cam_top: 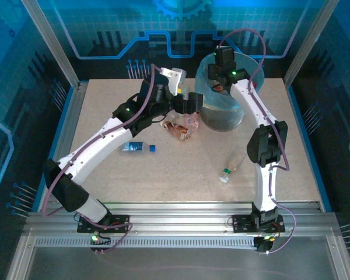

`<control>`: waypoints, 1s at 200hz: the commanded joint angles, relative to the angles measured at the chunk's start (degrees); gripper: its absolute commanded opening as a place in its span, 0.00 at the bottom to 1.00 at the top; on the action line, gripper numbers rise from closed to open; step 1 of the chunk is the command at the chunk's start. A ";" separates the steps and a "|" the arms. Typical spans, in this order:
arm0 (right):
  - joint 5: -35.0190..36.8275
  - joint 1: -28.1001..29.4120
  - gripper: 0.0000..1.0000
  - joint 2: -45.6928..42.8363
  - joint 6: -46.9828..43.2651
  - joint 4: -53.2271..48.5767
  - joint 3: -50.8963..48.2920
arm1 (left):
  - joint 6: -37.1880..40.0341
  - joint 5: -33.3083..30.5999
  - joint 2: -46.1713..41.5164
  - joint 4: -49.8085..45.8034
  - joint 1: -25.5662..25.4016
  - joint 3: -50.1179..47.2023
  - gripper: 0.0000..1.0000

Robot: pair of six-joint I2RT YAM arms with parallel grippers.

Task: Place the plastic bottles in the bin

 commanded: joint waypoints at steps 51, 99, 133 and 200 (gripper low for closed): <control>-4.38 3.93 0.78 -5.52 -1.02 -10.09 15.06 | 1.09 -2.78 -4.97 -3.14 -0.19 -1.20 0.96; -8.01 12.78 0.81 -13.39 -5.44 -10.14 8.81 | -0.05 -9.44 -14.31 -6.00 0.30 -10.55 0.97; -16.32 21.41 0.82 -16.05 -12.26 -8.64 0.06 | -2.86 -15.53 -23.48 -7.90 1.43 -20.66 0.97; -30.90 29.30 0.82 -13.44 -14.36 1.34 -19.52 | -10.51 -23.11 -40.81 -16.32 6.94 -37.94 0.98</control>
